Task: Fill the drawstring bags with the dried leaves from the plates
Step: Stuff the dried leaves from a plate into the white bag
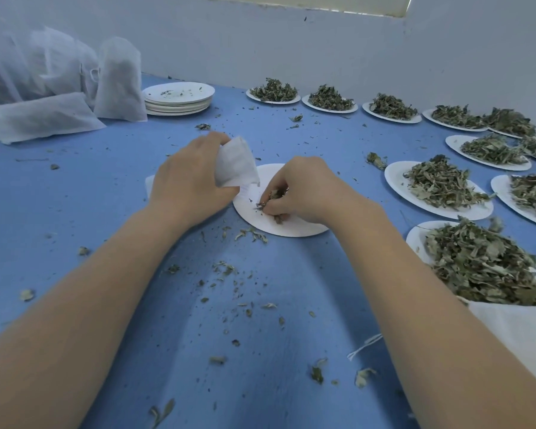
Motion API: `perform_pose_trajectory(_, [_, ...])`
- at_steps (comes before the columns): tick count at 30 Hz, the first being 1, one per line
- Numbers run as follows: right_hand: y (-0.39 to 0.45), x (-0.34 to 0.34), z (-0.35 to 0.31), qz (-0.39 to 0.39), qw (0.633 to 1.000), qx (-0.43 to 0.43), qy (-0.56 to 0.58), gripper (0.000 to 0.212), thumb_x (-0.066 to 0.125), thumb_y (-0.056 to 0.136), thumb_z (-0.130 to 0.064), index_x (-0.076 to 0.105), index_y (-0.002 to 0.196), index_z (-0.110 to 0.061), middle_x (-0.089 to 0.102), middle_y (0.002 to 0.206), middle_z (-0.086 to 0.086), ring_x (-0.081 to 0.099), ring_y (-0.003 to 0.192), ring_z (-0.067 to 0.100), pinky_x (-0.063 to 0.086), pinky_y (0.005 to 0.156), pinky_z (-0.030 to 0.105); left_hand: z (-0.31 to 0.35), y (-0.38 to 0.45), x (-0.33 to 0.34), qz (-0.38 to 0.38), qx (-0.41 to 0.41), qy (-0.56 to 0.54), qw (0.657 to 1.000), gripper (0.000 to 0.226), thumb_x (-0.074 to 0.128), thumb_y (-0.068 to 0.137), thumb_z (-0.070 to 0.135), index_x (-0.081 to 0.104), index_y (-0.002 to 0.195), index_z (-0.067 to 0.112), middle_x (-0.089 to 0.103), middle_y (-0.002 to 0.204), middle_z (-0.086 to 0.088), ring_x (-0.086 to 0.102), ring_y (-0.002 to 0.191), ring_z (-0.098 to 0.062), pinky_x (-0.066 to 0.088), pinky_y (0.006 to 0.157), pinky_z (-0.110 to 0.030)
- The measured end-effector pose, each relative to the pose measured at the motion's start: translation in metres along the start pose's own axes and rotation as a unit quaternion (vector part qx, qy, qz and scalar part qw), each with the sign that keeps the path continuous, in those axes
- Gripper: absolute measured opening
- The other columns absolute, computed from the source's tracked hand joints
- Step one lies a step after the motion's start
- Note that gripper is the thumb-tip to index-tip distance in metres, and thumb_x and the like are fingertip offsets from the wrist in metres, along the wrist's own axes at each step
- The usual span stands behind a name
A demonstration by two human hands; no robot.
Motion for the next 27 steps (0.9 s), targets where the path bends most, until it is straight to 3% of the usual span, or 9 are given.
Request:
perform_pose_trajectory(4, [-0.004, -0.018, 0.019, 0.030, 0.996, 0.048, 0.074, 0.008, 0.069, 0.080, -0.013, 0.076, 0.084, -0.013, 0.068, 0.065, -0.004, 0.061, 0.056, 0.001, 0.045, 0.049, 0.009, -0.002, 0.001, 0.000, 0.001, 0.002, 0.011, 1.000, 0.053, 0.069, 0.073, 0.026, 0.048, 0.121, 0.021, 0.056, 0.120, -0.003, 0.052, 0.103, -0.029, 0.033, 0.076, -0.032])
perform_pose_trajectory(7, [-0.011, -0.048, 0.024, 0.099, 0.990, 0.056, 0.087, 0.008, 0.067, 0.082, -0.014, 0.076, 0.082, -0.014, 0.067, 0.064, -0.003, 0.066, 0.060, 0.007, 0.035, 0.039, 0.004, 0.004, 0.000, 0.002, -0.009, 0.025, 0.034, 0.999, 0.053, 0.070, 0.073, 0.027, 0.048, 0.121, 0.021, 0.057, 0.117, -0.004, 0.053, 0.101, -0.029, 0.032, 0.074, -0.030])
perform_pose_trajectory(9, [-0.012, -0.059, 0.014, 0.116, 0.991, 0.034, 0.050, 0.011, 0.064, 0.083, -0.013, 0.074, 0.084, -0.016, 0.068, 0.068, -0.002, 0.067, 0.069, 0.011, 0.037, 0.044, 0.003, 0.012, -0.001, 0.005, -0.019, 0.053, 0.056, 0.997, 0.055, 0.071, 0.072, 0.027, 0.049, 0.122, 0.019, 0.057, 0.117, -0.005, 0.053, 0.101, -0.030, 0.033, 0.075, -0.032])
perform_pose_trajectory(12, [-0.011, -0.061, -0.012, 0.105, 0.994, -0.016, -0.010, 0.015, 0.064, 0.084, -0.014, 0.075, 0.092, -0.020, 0.065, 0.072, -0.003, 0.062, 0.071, 0.010, 0.039, 0.056, 0.006, 0.027, -0.004, 0.006, -0.016, 0.099, 0.065, 0.993, 0.058, 0.073, 0.068, 0.022, 0.051, 0.121, 0.012, 0.059, 0.114, -0.010, 0.055, 0.099, -0.033, 0.039, 0.079, -0.037])
perform_pose_trajectory(17, [-0.012, -0.056, -0.034, 0.103, 0.991, -0.070, 0.047, 0.019, 0.065, 0.081, -0.013, 0.075, 0.095, -0.021, 0.068, 0.075, -0.001, 0.045, 0.061, 0.007, 0.034, 0.053, 0.012, 0.032, -0.006, 0.005, -0.003, 0.078, 0.006, 0.997, 0.056, 0.072, 0.066, 0.025, 0.052, 0.118, 0.017, 0.059, 0.104, -0.002, 0.054, 0.092, -0.027, 0.035, 0.068, -0.030])
perform_pose_trajectory(19, [-0.015, -0.055, -0.033, 0.101, 0.983, -0.076, 0.130, 0.021, 0.066, 0.080, -0.013, 0.075, 0.097, -0.022, 0.066, 0.072, -0.004, 0.050, 0.063, 0.005, 0.037, 0.055, 0.013, 0.025, -0.006, 0.002, 0.008, 0.026, -0.092, 0.995, 0.046, 0.072, 0.065, 0.031, 0.053, 0.107, 0.026, 0.056, 0.089, 0.014, 0.052, 0.085, -0.015, 0.037, 0.063, -0.028])
perform_pose_trajectory(23, [-0.017, -0.042, -0.036, 0.021, 0.984, -0.093, 0.150, 0.023, 0.061, 0.087, -0.016, 0.071, 0.105, -0.026, 0.071, 0.094, 0.003, 0.063, 0.087, 0.017, 0.047, 0.074, 0.027, 0.022, -0.005, -0.003, 0.029, 0.014, -0.205, 0.978, 0.045, 0.068, 0.057, 0.037, 0.052, 0.099, 0.038, 0.059, 0.083, 0.018, 0.054, 0.078, -0.005, 0.042, 0.065, -0.016])
perform_pose_trajectory(25, [-0.020, -0.038, -0.040, -0.021, 0.982, -0.104, 0.153, 0.026, 0.058, 0.089, -0.013, 0.070, 0.108, -0.025, 0.071, 0.094, 0.003, 0.060, 0.080, 0.014, 0.045, 0.073, 0.028, 0.022, -0.005, -0.003, 0.026, 0.020, -0.206, 0.978, 0.047, 0.068, 0.056, 0.037, 0.053, 0.101, 0.037, 0.059, 0.085, 0.019, 0.054, 0.080, -0.003, 0.041, 0.066, -0.012])
perform_pose_trajectory(27, [-0.022, -0.041, -0.041, -0.029, 0.981, -0.107, 0.158, 0.030, 0.057, 0.088, -0.008, 0.070, 0.108, -0.026, 0.071, 0.085, -0.005, 0.057, 0.072, 0.008, 0.044, 0.069, 0.020, 0.021, -0.005, -0.003, 0.027, 0.020, -0.207, 0.978, 0.048, 0.069, 0.056, 0.038, 0.053, 0.102, 0.037, 0.059, 0.085, 0.020, 0.053, 0.079, -0.001, 0.040, 0.065, -0.010])
Point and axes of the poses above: each hand's wrist, its own y-axis towards the middle knuckle, its own x-axis out of the palm, z = x × y, the point moved 10 cm from there along y, towards the middle knuckle
